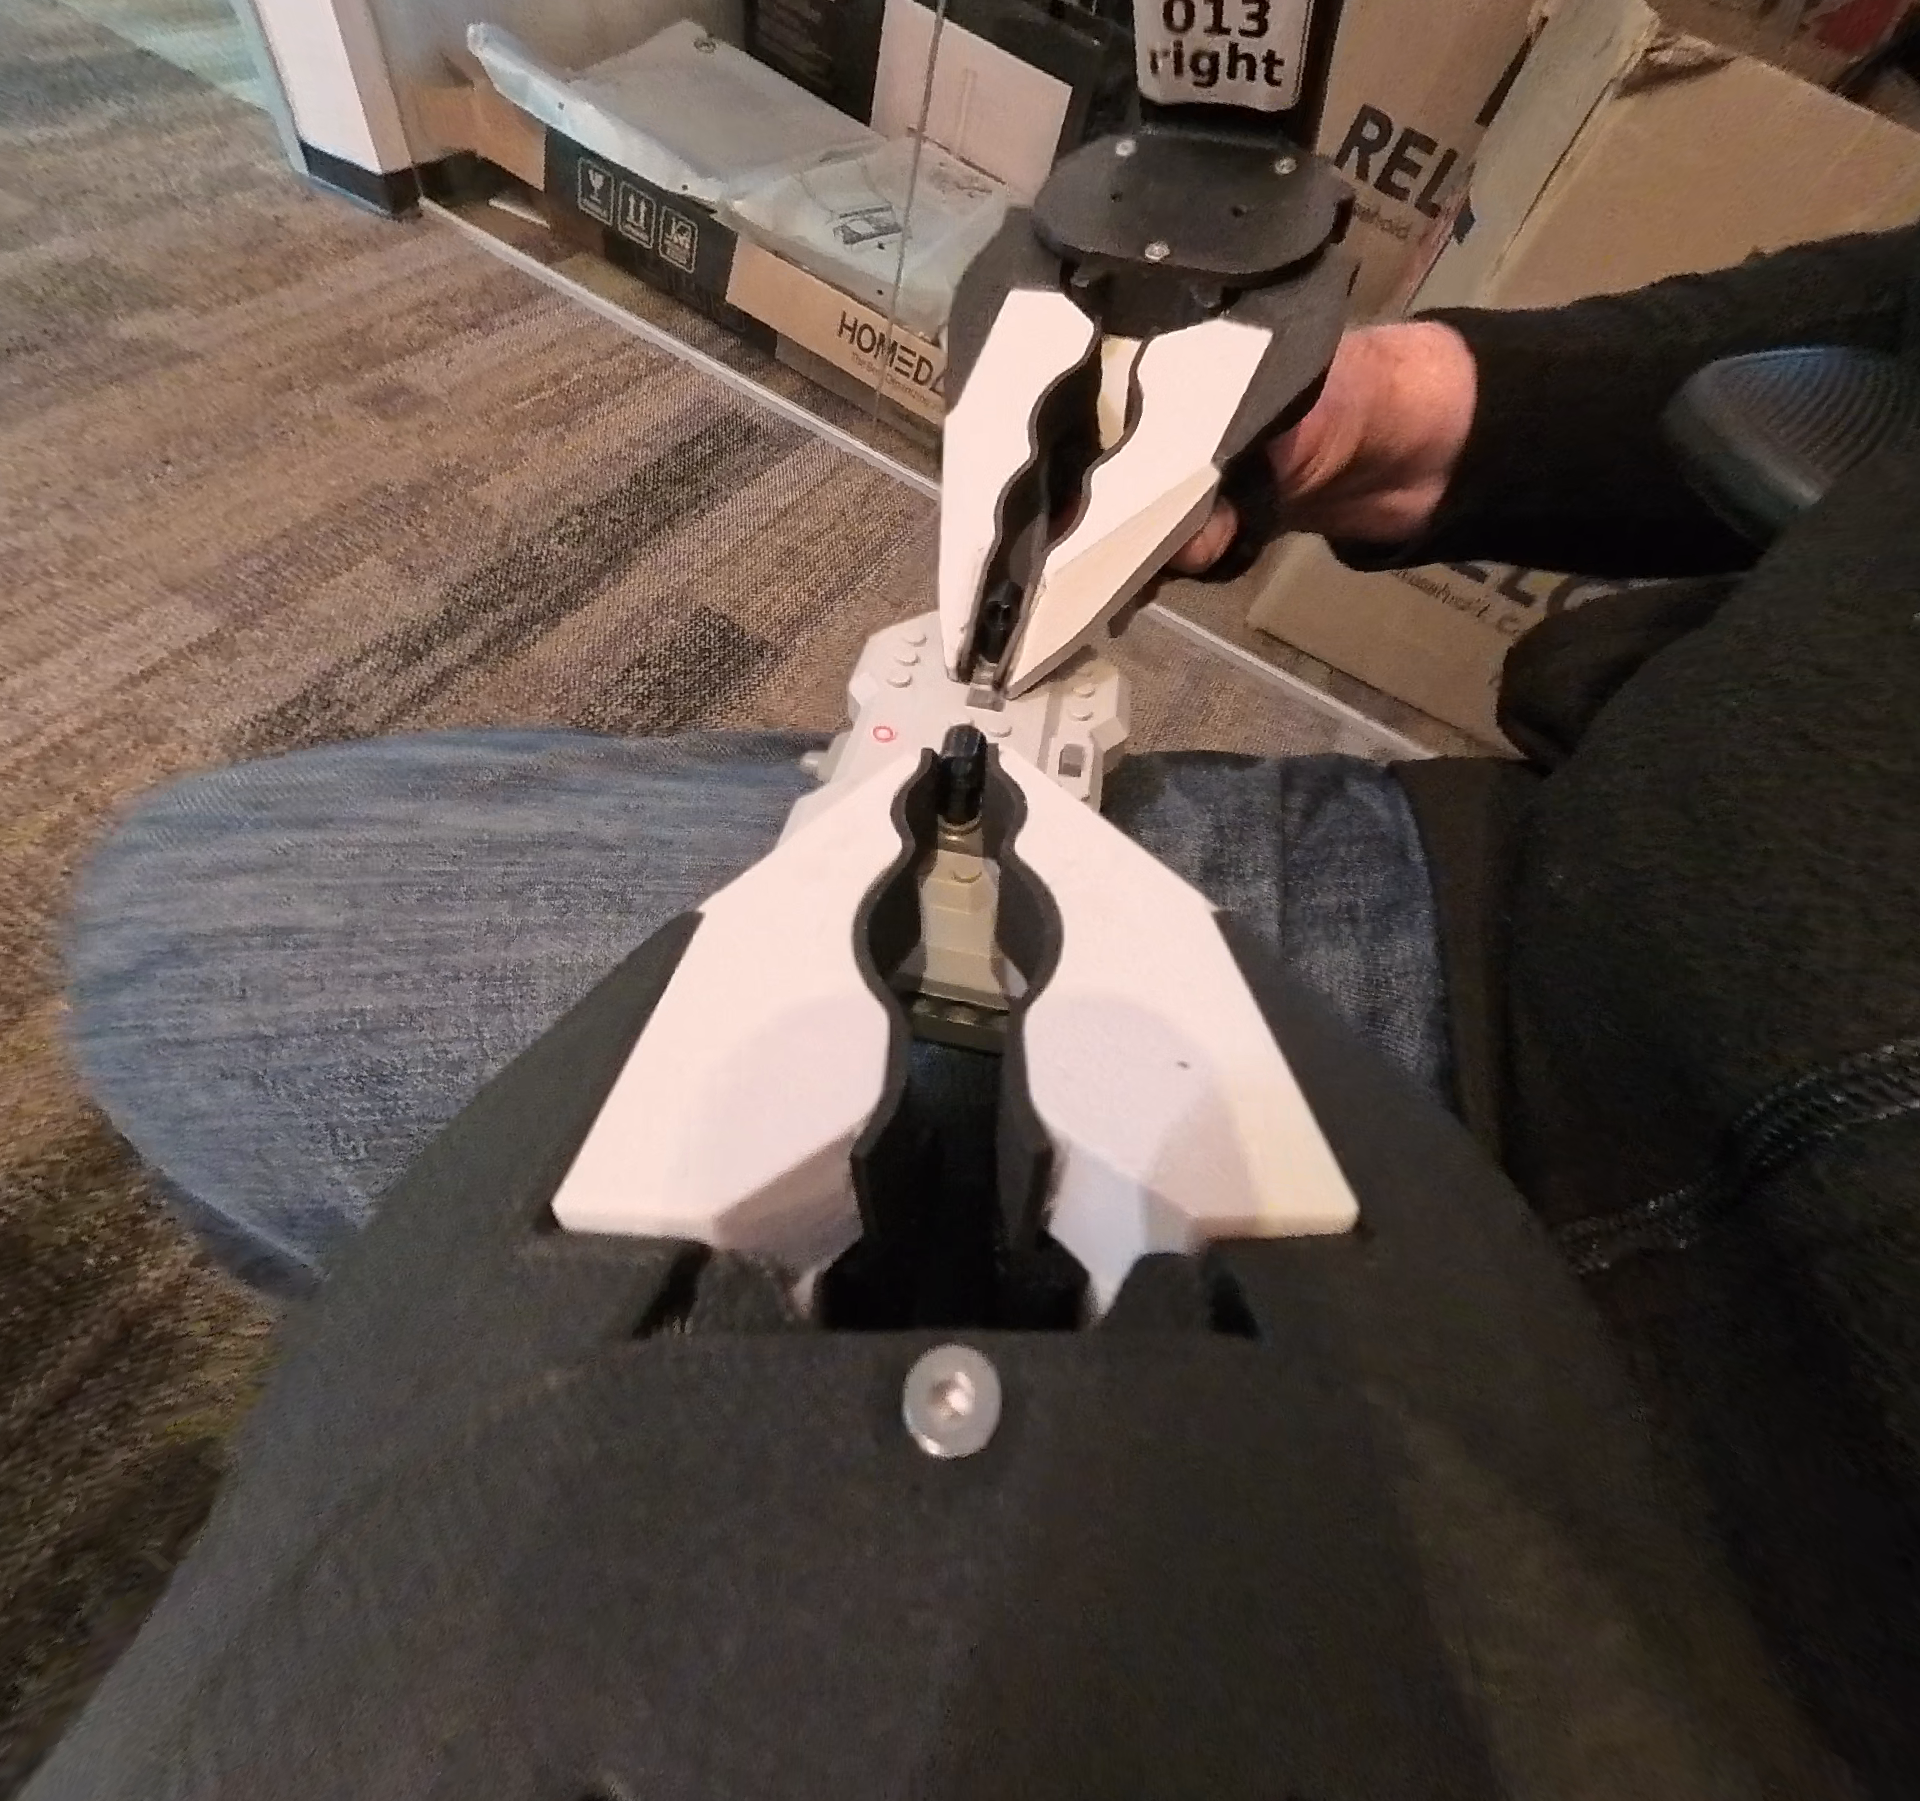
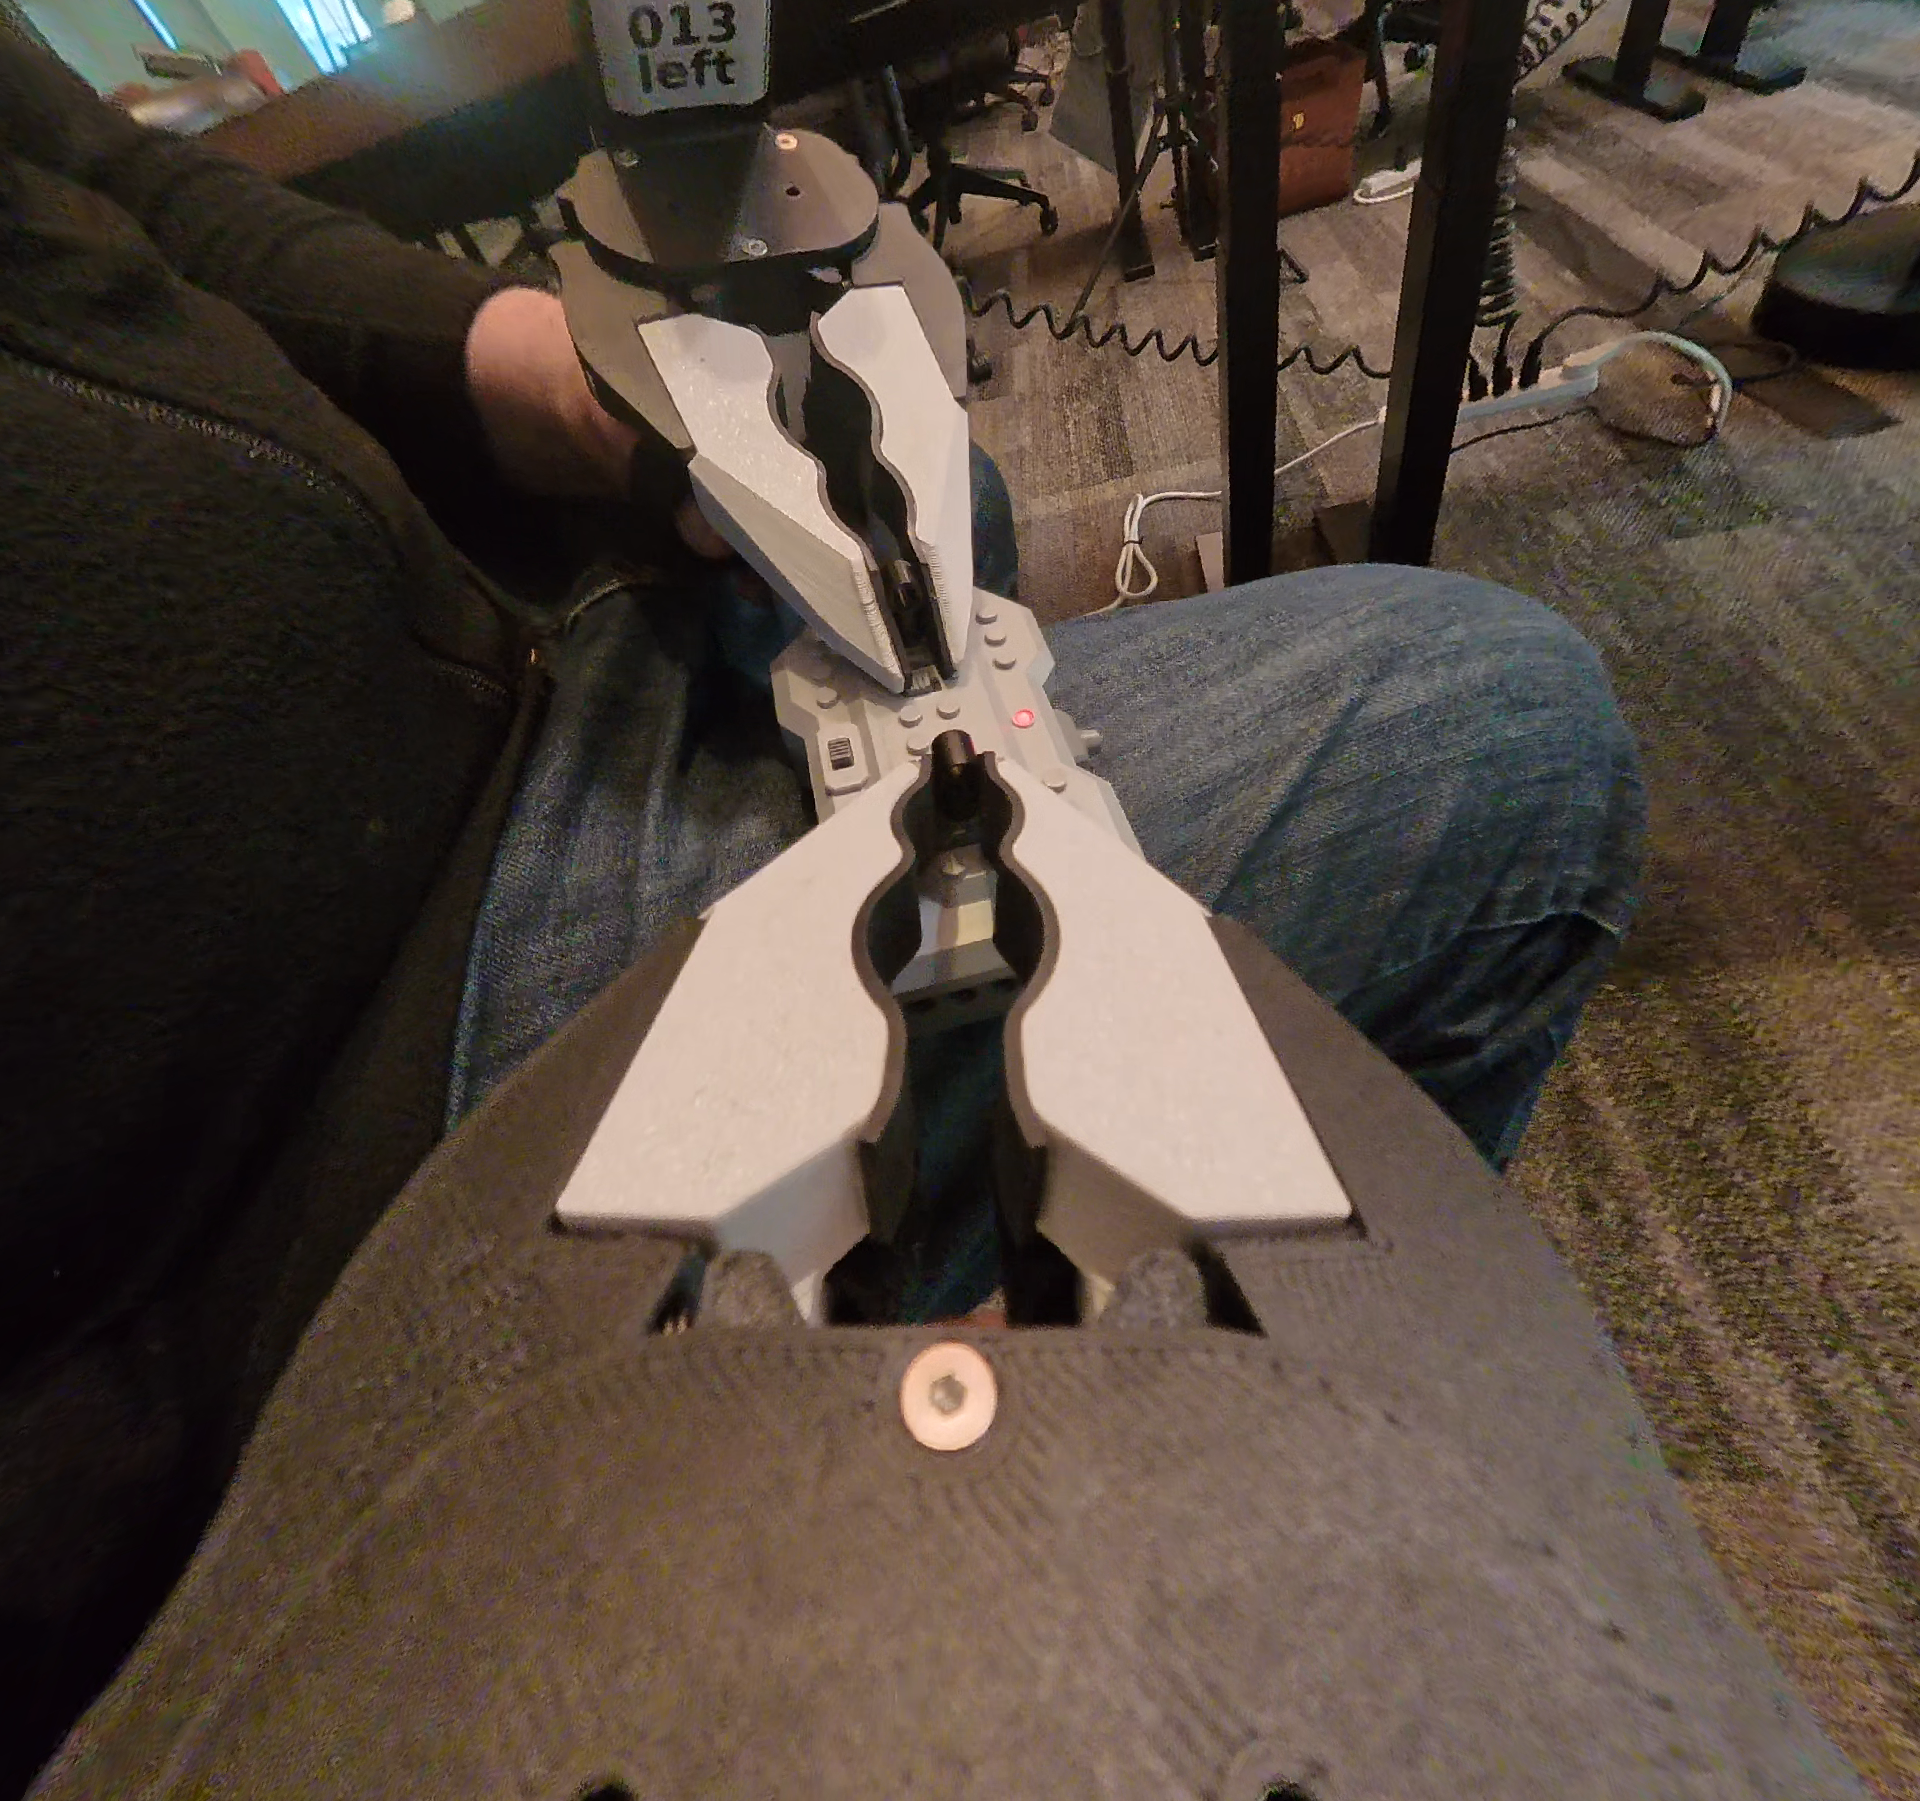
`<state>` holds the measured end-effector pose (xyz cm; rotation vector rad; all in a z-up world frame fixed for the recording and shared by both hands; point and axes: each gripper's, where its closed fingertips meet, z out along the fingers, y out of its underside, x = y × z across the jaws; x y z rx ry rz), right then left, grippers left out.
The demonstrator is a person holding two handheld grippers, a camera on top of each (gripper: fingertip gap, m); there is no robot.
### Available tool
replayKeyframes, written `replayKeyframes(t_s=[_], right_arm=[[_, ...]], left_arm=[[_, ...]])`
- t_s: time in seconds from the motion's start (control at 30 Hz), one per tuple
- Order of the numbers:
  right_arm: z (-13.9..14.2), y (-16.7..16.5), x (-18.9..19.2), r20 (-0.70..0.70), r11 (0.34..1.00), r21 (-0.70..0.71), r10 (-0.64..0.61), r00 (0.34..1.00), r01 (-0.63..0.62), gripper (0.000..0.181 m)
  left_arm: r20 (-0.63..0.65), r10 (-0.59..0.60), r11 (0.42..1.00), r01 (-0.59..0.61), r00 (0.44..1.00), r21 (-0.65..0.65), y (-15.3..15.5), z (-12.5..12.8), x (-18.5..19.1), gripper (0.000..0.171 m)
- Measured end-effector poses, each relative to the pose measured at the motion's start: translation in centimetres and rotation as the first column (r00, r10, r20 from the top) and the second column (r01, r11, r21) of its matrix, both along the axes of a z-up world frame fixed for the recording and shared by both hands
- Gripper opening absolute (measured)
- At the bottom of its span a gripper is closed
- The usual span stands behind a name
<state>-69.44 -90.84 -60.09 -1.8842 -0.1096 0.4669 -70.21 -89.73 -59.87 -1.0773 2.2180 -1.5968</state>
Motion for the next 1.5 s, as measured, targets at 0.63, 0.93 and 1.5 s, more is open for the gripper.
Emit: replayKeyframes(t_s=[0.63,0.93,1.5], right_arm=[[0.3,-0.4,0.3,-0.160,0.999,-0.022,-0.034,0.987,0.031,0.006],[1.1,-2.8,0.5,-0.089,0.996,-0.028,-0.084,0.992,0.082,0.005],[1.1,-13.7,-1.4,0.031,0.951,-0.074,-0.300,0.954,0.301,0.005]], left_arm=[[-0.181,0.023,0.975,-0.062,0.983,-0.212,-0.5,0.6,0.4,0.009],[-0.110,-0.069,0.991,0.055,0.992,-0.123,-2.7,0.9,1.4,0.008],[-0.079,-0.435,0.900,0.436,0.897,0.000,-13.8,0.5,-0.8,0.006]])
